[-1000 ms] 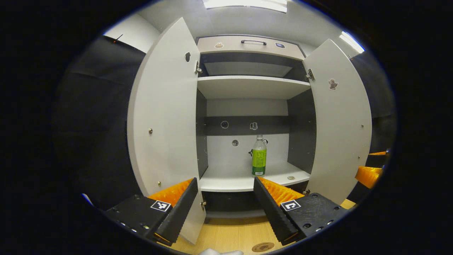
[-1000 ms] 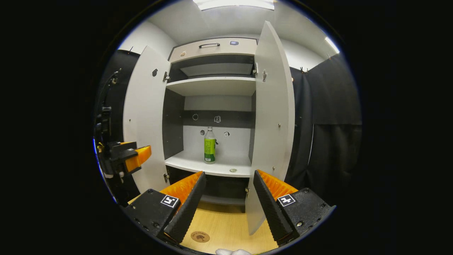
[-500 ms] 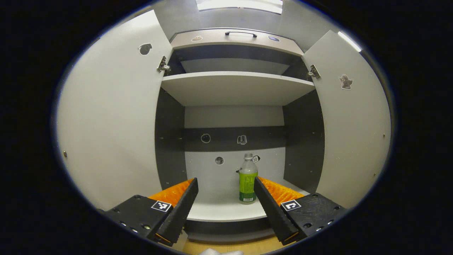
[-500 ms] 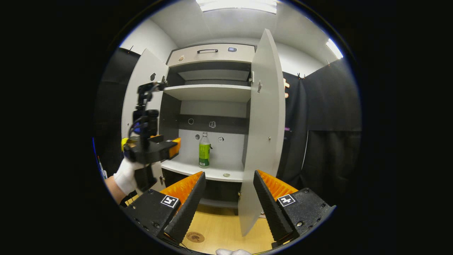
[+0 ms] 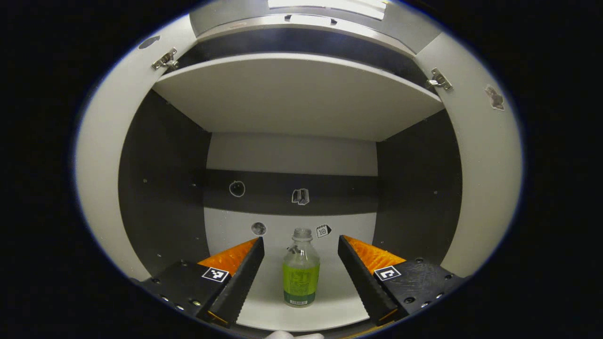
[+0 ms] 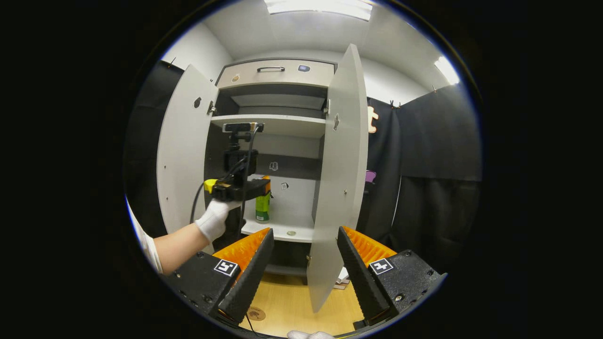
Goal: Grasp the bottle in the cabinet with the left hand and place it on the coaster, then close the right door with the right hand and the left door with the left hand.
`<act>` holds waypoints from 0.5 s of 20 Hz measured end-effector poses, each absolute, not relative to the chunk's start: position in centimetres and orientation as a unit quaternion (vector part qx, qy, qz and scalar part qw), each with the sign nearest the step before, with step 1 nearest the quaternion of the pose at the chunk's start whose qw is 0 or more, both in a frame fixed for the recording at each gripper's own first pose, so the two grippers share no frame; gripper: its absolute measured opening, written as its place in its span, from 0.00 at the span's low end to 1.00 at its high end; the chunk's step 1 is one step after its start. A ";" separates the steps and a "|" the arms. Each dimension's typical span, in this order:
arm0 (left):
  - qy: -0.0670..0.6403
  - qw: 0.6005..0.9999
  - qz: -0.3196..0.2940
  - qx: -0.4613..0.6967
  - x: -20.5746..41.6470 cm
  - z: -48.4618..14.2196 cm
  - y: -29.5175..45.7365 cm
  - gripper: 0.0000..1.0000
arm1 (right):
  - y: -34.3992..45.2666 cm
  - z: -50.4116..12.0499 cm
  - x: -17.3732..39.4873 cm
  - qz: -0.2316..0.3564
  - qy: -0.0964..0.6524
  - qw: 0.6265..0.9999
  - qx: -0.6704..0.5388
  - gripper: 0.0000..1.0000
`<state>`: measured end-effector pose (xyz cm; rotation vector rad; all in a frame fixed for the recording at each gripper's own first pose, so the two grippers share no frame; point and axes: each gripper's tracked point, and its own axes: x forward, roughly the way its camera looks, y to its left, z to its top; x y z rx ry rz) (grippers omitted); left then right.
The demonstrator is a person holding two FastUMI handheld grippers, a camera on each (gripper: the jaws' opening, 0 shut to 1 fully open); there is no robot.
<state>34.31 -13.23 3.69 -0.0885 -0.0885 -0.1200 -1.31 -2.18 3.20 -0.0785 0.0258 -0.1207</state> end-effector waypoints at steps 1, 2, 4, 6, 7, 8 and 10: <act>-0.035 0.997 -0.055 -0.046 35.5 2.9 -13.4 0.96 | -2.3 2.9 -1.3 -0.061 0.018 0.997 -0.039 0.83; -0.026 0.997 -0.050 -0.042 36.4 2.0 -13.5 0.97 | -2.4 2.6 -1.2 -0.062 0.022 0.997 -0.040 0.84; -0.009 0.999 -0.042 -0.029 37.9 0.5 -13.5 0.96 | -2.9 1.9 -1.2 -0.066 0.029 0.996 -0.044 0.84; 0.003 0.999 -0.044 -0.025 39.0 -1.2 -14.0 0.96 | -2.9 1.2 -1.2 -0.066 0.038 0.996 -0.046 0.84; 0.008 0.998 -0.050 -0.027 39.3 -1.7 -14.5 0.96 | -2.9 0.8 -1.2 -0.065 0.042 0.996 -0.046 0.84; 0.010 0.998 -0.054 -0.028 39.7 -2.1 -14.8 0.96 | -3.0 0.6 -1.2 -0.066 0.045 0.996 -0.048 0.84; 0.027 0.998 -0.050 -0.020 40.3 -3.1 -15.0 0.96 | -3.0 0.5 -1.4 -0.065 0.049 0.996 -0.045 0.84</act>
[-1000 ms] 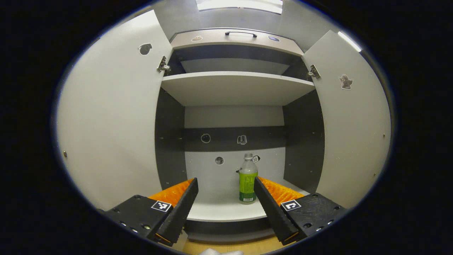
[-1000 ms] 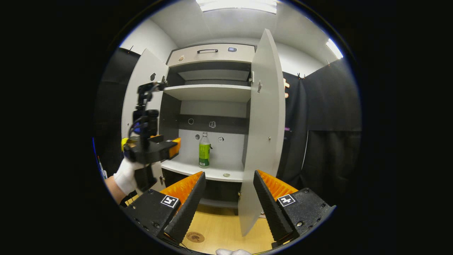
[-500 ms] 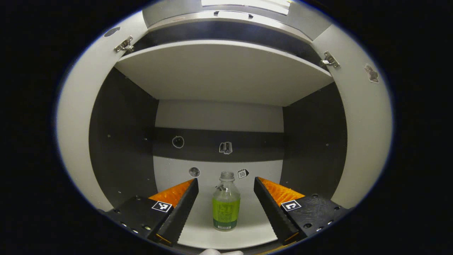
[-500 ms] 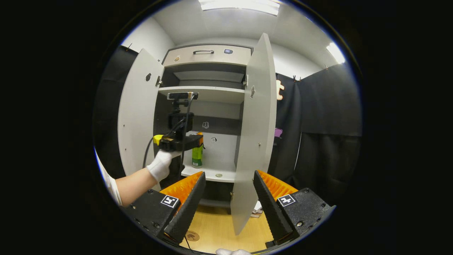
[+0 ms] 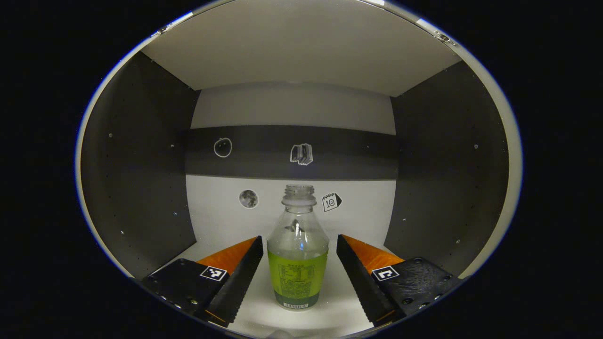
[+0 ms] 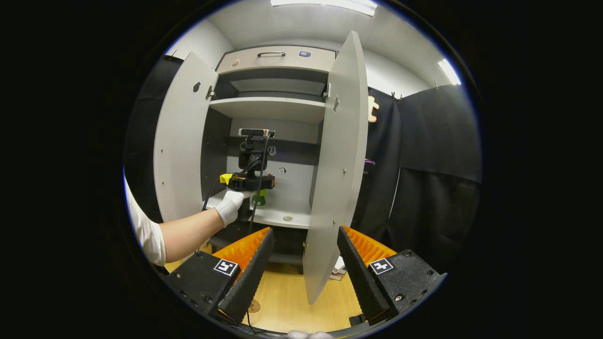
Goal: Grasp the bottle in the cabinet with the left hand and place it on the coaster, then close the right door with the right hand and the left door with the left hand.
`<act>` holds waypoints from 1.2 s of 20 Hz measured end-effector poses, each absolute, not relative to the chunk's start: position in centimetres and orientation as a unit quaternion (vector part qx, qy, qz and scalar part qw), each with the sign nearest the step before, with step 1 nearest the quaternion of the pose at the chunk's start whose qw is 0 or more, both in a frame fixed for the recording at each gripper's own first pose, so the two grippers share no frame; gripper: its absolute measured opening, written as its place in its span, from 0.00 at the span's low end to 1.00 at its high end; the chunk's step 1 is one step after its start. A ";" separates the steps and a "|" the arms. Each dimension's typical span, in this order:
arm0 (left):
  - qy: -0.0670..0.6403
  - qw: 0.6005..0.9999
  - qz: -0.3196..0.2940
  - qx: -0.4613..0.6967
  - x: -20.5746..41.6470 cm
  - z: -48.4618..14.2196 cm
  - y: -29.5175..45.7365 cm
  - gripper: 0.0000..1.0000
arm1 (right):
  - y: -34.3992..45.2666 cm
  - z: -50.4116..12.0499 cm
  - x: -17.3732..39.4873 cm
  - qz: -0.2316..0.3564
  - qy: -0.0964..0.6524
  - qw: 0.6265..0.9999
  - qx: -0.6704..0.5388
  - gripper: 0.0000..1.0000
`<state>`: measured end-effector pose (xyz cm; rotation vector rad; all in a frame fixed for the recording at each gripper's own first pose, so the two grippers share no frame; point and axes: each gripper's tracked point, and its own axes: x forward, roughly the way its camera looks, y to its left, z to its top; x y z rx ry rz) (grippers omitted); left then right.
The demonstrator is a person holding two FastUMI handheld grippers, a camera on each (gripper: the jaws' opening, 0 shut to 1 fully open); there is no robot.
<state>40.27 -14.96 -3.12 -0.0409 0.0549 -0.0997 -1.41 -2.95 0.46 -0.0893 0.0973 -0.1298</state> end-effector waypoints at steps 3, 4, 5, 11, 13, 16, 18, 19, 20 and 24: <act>0.042 0.998 -0.040 -0.018 40.5 -4.1 -14.9 0.87 | -3.1 0.6 -1.9 -0.068 0.044 0.995 -0.052 0.84; 0.045 0.998 -0.036 -0.016 40.2 -3.9 -14.6 0.75 | -3.3 0.7 -2.1 -0.070 0.041 0.995 -0.055 0.84; 0.039 0.998 -0.036 -0.018 39.6 -3.4 -14.3 0.76 | -3.4 0.7 -2.3 -0.071 0.040 0.995 -0.056 0.84; -0.021 0.998 -0.059 -0.016 32.0 1.4 -13.2 0.78 | -3.9 0.7 -3.5 -0.075 0.035 0.995 -0.050 0.84; -0.031 0.997 -0.071 -0.019 28.6 2.0 -13.0 0.74 | -4.0 0.6 -3.9 -0.073 0.037 0.996 -0.045 0.84; -0.041 0.995 -0.087 -0.016 22.7 1.2 -12.7 0.74 | -4.0 0.1 -4.4 -0.069 0.039 0.996 -0.038 0.84; -0.039 0.995 -0.093 -0.015 19.3 -0.4 -12.8 0.74 | -4.1 -0.6 -4.8 -0.068 0.039 0.996 -0.031 0.84; -0.037 0.994 -0.097 -0.020 17.4 -1.4 -12.7 0.74 | -4.1 -1.1 -5.0 -0.067 0.046 0.996 -0.028 0.84; -0.035 0.994 -0.102 -0.026 15.7 -2.3 -12.6 0.74 | -4.2 -1.8 -5.0 -0.065 0.053 0.996 -0.026 0.84; -0.019 0.992 -0.115 -0.038 10.7 -7.1 -12.3 0.77 | -4.9 -3.5 -5.7 -0.073 0.073 0.994 -0.018 0.84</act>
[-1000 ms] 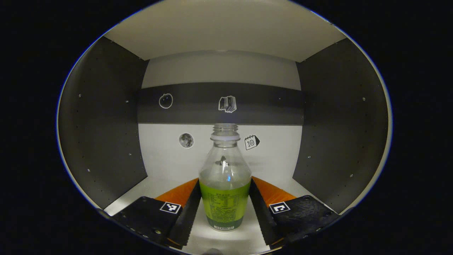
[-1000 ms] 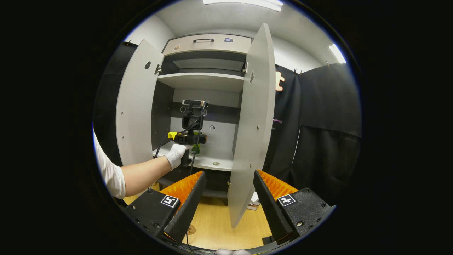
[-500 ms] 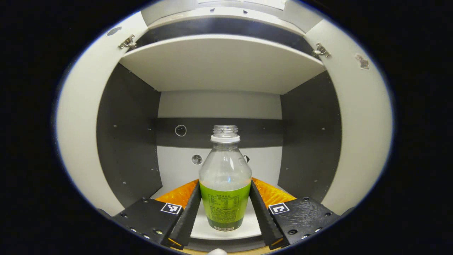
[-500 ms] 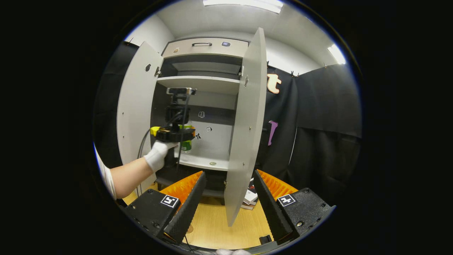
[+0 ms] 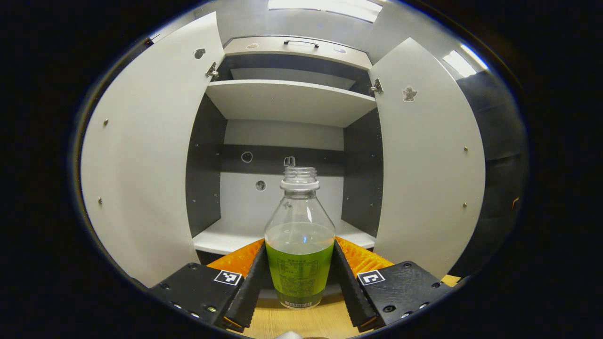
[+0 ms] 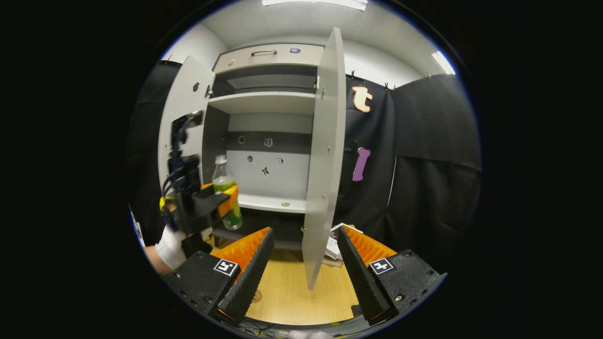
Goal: Grasp the bottle in the cabinet with the left hand and place it on the coaster, then close the right door with the right hand and the left door with the left hand.
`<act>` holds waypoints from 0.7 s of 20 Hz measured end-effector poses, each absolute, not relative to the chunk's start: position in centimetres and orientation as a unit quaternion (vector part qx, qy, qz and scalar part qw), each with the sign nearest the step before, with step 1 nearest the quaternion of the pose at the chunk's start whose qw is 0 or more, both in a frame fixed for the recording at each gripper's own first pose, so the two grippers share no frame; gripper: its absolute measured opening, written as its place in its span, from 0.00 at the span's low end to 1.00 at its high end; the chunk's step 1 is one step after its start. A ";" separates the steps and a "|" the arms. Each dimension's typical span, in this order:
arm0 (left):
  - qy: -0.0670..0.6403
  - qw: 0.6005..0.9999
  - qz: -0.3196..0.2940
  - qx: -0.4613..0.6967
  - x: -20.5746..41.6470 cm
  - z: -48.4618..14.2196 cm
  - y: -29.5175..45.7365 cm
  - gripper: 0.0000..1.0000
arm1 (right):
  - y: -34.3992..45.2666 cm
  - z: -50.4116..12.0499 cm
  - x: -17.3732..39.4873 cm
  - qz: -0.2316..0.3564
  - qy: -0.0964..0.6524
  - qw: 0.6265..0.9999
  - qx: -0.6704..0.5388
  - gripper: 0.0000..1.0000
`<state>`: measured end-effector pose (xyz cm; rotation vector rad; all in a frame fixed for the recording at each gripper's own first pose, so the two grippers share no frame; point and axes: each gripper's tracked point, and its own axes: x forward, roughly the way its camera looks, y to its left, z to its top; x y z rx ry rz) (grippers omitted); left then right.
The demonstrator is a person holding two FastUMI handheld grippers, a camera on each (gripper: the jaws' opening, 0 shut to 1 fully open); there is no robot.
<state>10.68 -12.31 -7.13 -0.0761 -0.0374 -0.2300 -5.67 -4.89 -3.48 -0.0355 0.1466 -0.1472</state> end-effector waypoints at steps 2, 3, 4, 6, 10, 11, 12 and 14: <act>-0.009 0.992 -0.122 -0.039 9.0 -9.9 -12.4 0.74 | -5.1 -4.2 -6.1 -0.079 0.083 0.993 -0.022 0.84; -0.008 0.992 -0.124 -0.037 8.3 -11.2 -12.4 0.74 | -5.4 -4.6 -6.4 -0.083 0.086 0.993 -0.024 0.84; -0.007 0.991 -0.127 -0.033 7.7 -12.4 -12.4 0.74 | -5.3 -4.8 -6.5 -0.084 0.090 0.992 -0.025 0.84; 0.000 0.991 -0.134 -0.017 6.7 -15.4 -12.7 0.74 | -5.2 -5.3 -6.8 -0.083 0.099 0.991 -0.026 0.84; 0.028 0.988 -0.149 -0.011 4.8 -21.7 -13.1 0.74 | -4.7 -5.6 -6.8 -0.081 0.105 0.991 -0.018 0.84; 0.032 0.987 -0.154 -0.017 4.4 -22.8 -13.3 0.74 | -4.6 -5.8 -6.8 -0.080 0.107 0.991 -0.018 0.84; 0.033 0.986 -0.160 -0.024 4.1 -23.8 -13.5 0.75 | -4.4 -6.1 -6.6 -0.078 0.111 0.991 -0.020 0.84; 0.025 0.985 -0.170 -0.032 3.6 -25.3 -14.1 0.74 | -4.5 -7.1 -6.4 -0.076 0.121 0.989 -0.027 0.84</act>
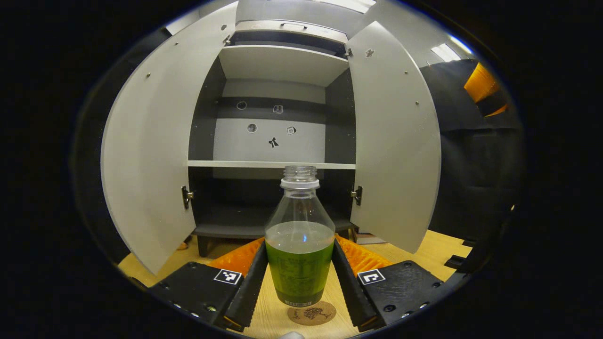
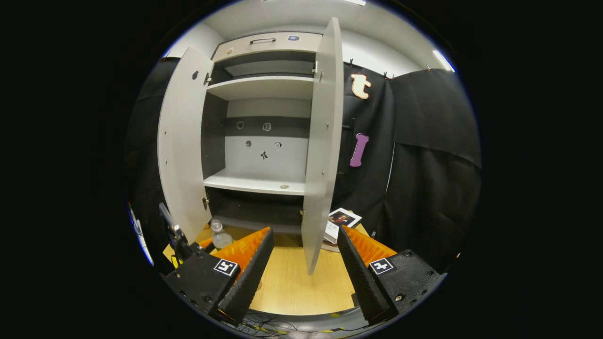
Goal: Grasp the bottle in the cabinet with the left hand and place it on the coaster, then close the right door with the right hand and the left door with the left hand.
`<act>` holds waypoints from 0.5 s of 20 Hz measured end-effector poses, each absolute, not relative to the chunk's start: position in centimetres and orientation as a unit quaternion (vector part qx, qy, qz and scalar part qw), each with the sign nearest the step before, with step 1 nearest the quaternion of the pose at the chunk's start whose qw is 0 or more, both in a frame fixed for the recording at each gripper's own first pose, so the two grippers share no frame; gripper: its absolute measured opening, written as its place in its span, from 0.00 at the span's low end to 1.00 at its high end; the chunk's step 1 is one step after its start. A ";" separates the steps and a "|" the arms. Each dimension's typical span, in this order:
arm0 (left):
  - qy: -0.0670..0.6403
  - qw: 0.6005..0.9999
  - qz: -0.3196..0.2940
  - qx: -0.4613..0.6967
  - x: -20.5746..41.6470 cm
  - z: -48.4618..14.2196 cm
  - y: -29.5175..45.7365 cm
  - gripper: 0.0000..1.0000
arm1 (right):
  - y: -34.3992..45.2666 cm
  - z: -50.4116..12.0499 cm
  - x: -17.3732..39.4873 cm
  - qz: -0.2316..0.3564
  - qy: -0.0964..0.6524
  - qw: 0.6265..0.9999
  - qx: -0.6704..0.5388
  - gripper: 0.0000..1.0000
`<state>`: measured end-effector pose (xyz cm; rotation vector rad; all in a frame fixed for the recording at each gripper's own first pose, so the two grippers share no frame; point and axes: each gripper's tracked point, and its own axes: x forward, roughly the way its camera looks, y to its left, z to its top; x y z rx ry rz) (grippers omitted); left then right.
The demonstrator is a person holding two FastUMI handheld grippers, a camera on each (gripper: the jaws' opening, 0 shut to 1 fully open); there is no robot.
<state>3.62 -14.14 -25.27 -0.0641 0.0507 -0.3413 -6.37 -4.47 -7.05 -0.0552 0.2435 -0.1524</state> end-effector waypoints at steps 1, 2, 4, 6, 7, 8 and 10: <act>0.023 0.984 -0.173 -0.031 3.5 -26.1 -14.4 0.74 | -4.6 -7.6 -6.3 -0.076 0.128 0.988 -0.030 0.84; 0.028 0.983 -0.176 -0.030 3.4 -27.1 -14.6 0.78 | -4.7 -8.2 -6.2 -0.077 0.134 0.987 -0.031 0.84; 0.029 0.982 -0.186 -0.031 3.5 -28.6 -15.3 0.78 | -5.0 -9.0 -6.0 -0.079 0.144 0.986 -0.033 0.84; 0.033 0.978 -0.201 -0.035 3.4 -30.2 -16.2 0.74 | -5.3 -10.0 -5.8 -0.082 0.156 0.984 -0.040 0.84; 0.036 0.978 -0.203 -0.030 3.4 -30.9 -16.5 0.74 | -5.5 -10.4 -5.7 -0.082 0.160 0.983 -0.042 0.84; 0.040 0.977 -0.206 -0.021 3.3 -31.7 -16.8 0.75 | -5.6 -10.5 -5.7 -0.083 0.161 0.983 -0.042 0.84; 0.041 0.975 -0.217 -0.016 3.0 -32.9 -17.2 0.75 | -5.7 -10.6 -5.8 -0.083 0.161 0.982 -0.045 0.84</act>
